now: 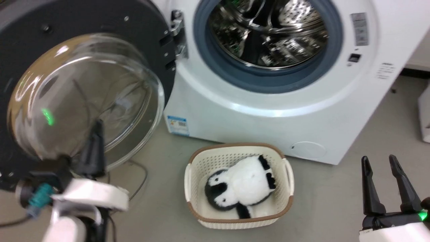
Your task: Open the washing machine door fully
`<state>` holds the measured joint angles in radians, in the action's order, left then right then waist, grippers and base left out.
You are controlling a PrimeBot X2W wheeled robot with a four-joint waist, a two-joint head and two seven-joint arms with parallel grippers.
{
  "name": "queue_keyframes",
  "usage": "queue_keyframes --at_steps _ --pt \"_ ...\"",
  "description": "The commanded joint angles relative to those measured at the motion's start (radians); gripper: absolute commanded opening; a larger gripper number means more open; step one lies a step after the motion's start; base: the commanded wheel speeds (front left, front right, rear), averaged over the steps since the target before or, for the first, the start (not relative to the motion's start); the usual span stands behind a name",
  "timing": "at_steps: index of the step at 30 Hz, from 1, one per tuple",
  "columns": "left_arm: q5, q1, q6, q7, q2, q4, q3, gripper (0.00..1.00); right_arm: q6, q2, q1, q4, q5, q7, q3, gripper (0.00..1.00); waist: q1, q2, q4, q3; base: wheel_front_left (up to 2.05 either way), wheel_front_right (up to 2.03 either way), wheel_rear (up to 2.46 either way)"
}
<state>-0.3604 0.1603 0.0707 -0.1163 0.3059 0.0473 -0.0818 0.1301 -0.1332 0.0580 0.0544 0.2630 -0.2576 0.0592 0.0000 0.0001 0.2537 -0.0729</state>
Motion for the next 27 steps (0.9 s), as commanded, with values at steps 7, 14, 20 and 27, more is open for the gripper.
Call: queue_keyframes --at_steps 7,14,20,27 --pt "0.027 -0.133 0.024 -0.060 -0.071 0.021 -0.075 0.00 0.001 0.032 0.048 0.046 -0.018 -0.004 -0.007 1.00 0.0000 -0.0001 -0.091 0.056 0.00 0.00 0.00" --pt "0.050 -0.201 0.031 -0.096 -0.091 0.002 -0.115 0.00 0.001 0.043 0.068 0.059 -0.024 -0.004 -0.020 1.00 0.0000 -0.0001 -0.159 0.075 0.00 0.00 0.00" --pt "0.059 -0.231 0.039 -0.125 -0.104 -0.031 -0.119 1.00 0.001 0.041 0.076 0.045 -0.020 -0.004 -0.032 1.00 0.0000 -0.0001 -0.196 0.079 0.00 0.00 0.00" --pt "0.077 -0.251 0.051 -0.137 -0.128 -0.080 -0.137 1.00 0.001 0.037 0.084 0.022 -0.009 -0.004 -0.039 1.00 0.0000 -0.0001 -0.216 0.084 0.00 0.00 0.00"
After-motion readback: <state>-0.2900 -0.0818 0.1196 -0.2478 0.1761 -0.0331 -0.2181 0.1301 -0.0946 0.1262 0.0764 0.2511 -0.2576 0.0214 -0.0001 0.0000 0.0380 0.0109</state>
